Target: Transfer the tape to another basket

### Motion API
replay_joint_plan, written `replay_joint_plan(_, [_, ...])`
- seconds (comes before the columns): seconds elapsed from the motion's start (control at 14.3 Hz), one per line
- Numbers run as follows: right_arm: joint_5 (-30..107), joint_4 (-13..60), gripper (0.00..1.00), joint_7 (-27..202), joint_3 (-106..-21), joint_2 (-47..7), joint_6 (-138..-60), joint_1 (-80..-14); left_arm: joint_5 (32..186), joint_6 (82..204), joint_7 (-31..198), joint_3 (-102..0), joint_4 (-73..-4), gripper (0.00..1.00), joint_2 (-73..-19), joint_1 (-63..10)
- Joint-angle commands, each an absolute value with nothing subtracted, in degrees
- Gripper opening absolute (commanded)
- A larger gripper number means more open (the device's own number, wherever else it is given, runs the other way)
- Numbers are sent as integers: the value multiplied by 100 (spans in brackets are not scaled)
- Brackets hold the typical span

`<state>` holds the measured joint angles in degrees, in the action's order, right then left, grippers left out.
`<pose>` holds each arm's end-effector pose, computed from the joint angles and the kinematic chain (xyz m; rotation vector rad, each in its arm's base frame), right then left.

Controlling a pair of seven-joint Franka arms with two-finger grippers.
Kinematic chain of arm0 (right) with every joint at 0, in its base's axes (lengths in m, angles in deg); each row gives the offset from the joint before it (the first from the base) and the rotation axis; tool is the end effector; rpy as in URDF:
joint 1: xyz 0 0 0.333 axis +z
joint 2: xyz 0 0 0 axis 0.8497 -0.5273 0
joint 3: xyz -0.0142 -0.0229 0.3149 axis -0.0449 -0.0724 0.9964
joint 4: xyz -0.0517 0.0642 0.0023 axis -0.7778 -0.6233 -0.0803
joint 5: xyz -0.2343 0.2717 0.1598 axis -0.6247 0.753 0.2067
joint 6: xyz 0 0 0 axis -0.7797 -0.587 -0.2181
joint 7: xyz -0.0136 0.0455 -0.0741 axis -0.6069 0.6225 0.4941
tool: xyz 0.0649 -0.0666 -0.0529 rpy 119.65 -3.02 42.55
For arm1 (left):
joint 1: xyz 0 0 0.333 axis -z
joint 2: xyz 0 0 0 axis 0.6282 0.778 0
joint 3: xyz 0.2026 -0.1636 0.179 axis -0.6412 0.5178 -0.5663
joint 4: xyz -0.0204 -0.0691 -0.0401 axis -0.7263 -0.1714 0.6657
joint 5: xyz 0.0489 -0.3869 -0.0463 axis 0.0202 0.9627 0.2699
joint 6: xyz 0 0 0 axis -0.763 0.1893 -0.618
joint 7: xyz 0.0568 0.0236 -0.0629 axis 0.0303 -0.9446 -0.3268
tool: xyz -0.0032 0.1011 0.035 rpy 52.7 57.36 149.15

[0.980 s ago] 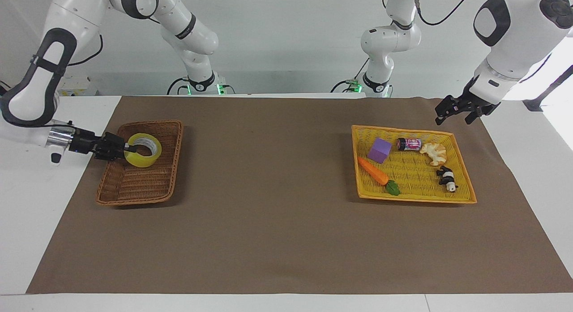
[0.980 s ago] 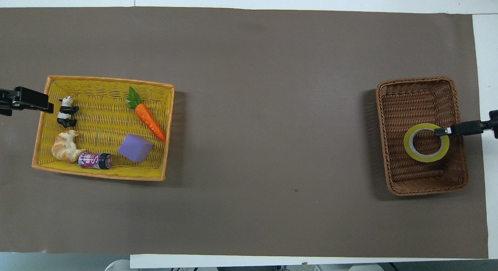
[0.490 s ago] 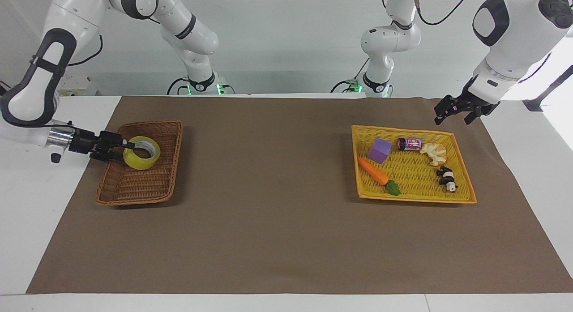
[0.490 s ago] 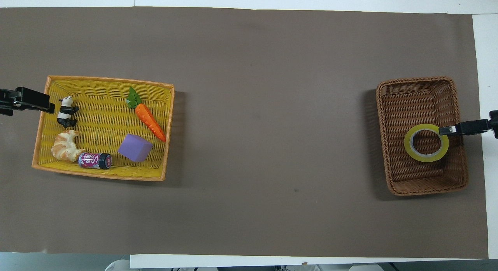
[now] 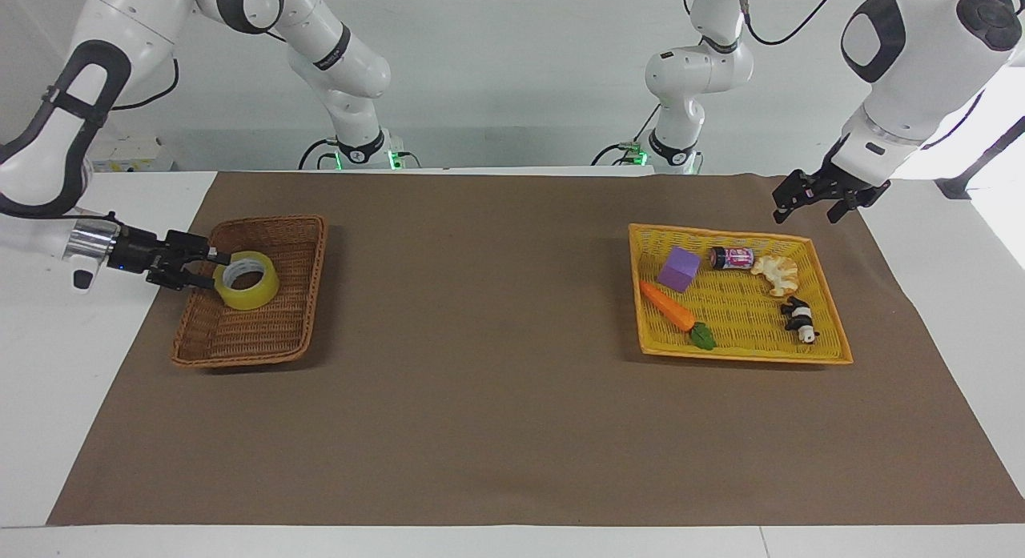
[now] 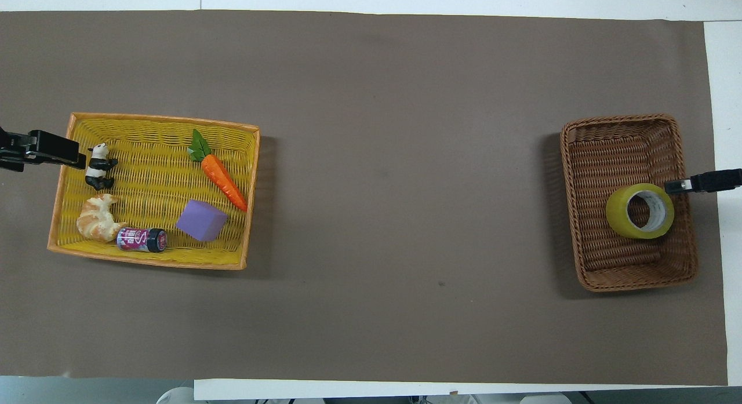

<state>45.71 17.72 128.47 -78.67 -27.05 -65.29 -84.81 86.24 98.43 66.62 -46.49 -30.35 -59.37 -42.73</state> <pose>0.5292 -0.2711 0.3579 -2.2918 -0.1286 0.0545 0.5328 -0.0397 0.5766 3.1032 -0.1221 -0.0863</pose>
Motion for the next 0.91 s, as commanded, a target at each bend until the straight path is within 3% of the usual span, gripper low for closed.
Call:
replay_joint_plan(0.0, [4526, 1693, 100, 12677, -7842, -2467, -6478, -8367, 8534, 9897, 6616, -4675, -3094, 100, -6016, -4173])
replay_joint_plan(0.84, [1373, 1693, 100, 10445, -7841, -323, -6330, -6223, 8542, 9826, 6652, -4710, -3094, 100, -5981, -4261])
